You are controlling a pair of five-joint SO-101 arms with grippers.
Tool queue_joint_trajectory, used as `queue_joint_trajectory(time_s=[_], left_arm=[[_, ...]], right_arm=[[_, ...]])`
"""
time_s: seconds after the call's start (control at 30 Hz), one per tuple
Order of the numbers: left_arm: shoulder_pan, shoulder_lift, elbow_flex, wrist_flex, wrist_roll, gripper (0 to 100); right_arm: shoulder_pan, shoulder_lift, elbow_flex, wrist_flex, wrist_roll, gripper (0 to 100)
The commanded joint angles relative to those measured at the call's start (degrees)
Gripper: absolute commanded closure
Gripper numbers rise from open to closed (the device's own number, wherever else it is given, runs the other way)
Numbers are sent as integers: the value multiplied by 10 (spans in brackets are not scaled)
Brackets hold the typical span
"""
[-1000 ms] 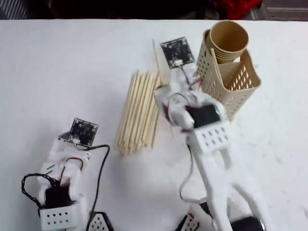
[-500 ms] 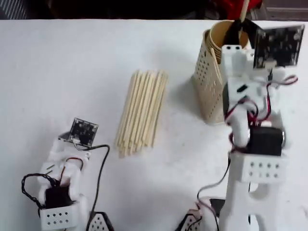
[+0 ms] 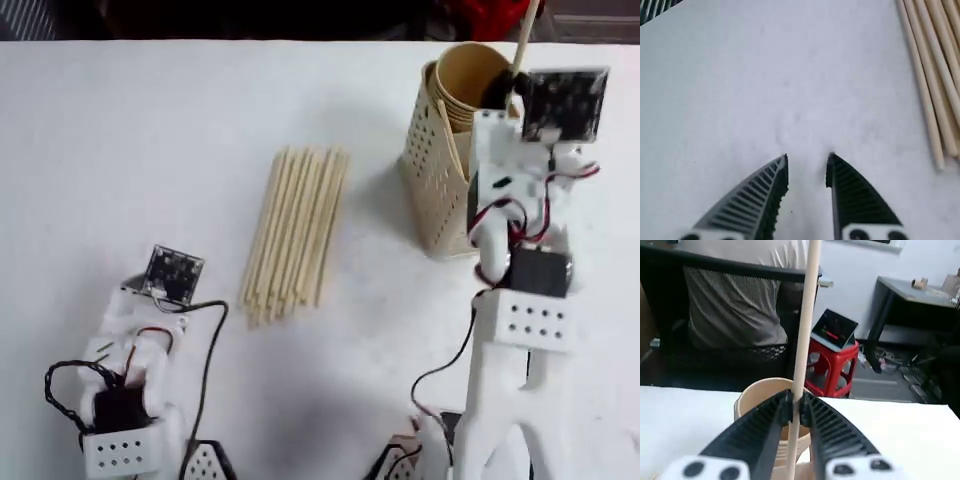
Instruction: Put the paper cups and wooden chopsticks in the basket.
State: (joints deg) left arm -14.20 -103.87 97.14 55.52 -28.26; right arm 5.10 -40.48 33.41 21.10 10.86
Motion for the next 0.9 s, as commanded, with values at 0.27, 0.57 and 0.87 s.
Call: queue_joint_trajectory(time_s=[0.27, 0.57, 0.87], left_arm=[[9, -5, -2, 2, -7, 857], [9, -5, -2, 2, -7, 857], [9, -5, -2, 2, -7, 857]], right_arm=[[5, -60, 129, -93, 4, 961], [-2, -117, 128, -35, 4, 807], [-117, -283, 84, 177, 10, 929]])
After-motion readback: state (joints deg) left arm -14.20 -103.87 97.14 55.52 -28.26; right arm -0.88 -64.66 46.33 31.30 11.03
